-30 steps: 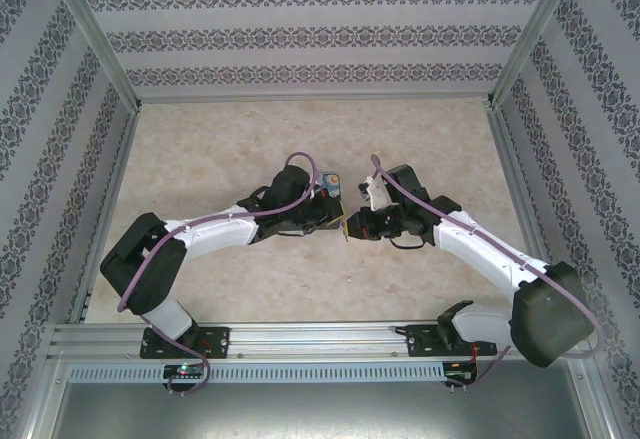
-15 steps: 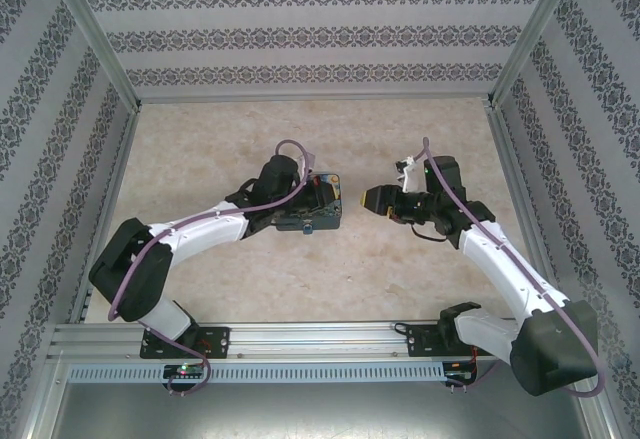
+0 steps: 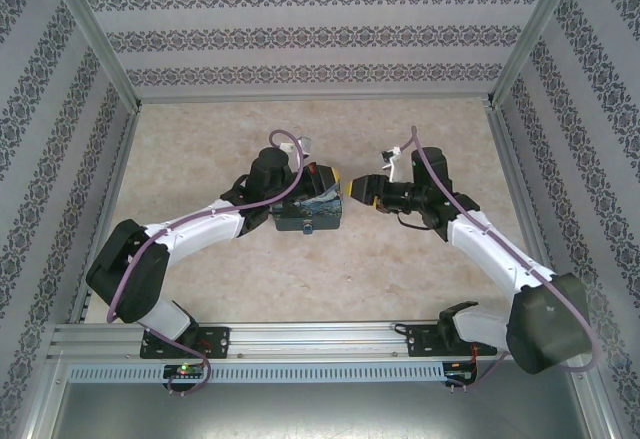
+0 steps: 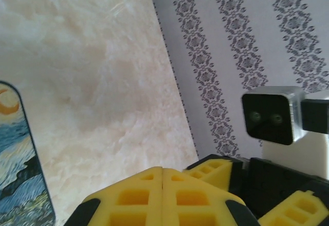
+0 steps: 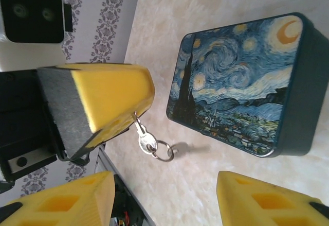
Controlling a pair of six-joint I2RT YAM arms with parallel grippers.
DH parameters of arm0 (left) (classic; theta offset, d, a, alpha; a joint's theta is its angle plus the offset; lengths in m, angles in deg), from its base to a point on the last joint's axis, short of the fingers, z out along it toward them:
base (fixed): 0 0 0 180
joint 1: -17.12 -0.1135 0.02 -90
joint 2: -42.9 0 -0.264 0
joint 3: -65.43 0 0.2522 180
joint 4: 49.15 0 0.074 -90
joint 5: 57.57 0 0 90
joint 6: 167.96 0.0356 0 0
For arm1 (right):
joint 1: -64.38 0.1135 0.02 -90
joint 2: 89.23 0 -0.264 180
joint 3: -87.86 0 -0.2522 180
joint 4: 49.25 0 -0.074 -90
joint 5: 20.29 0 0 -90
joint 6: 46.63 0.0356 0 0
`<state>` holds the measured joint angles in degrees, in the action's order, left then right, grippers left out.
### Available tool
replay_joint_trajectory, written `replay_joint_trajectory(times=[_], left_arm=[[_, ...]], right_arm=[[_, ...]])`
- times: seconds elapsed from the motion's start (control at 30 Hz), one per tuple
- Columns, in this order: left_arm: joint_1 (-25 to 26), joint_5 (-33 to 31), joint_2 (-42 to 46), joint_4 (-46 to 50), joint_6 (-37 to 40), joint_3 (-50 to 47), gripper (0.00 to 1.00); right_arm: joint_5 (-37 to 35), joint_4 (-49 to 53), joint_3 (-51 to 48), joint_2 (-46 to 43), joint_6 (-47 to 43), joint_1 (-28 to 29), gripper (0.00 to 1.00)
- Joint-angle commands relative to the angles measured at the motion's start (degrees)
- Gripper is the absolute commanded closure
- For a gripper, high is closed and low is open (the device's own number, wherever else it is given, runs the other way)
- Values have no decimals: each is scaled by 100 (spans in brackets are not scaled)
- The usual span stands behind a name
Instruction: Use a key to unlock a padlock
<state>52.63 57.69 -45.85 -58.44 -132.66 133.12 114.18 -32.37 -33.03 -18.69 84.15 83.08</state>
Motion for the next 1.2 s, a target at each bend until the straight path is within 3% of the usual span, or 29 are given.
replay_joint_trajectory(times=[0.0, 0.7, 1.17], left_arm=[[-54, 63, 104, -453, -89, -27, 100], [-88, -17, 148, -818, -570, -128, 100], [-91, -74, 60, -1173, -926, -226, 100]], right_arm=[[65, -328, 305, 146, 53, 115, 44], [36, -730, 256, 310, 282, 187, 45], [203, -1014, 119, 381, 404, 221, 52]])
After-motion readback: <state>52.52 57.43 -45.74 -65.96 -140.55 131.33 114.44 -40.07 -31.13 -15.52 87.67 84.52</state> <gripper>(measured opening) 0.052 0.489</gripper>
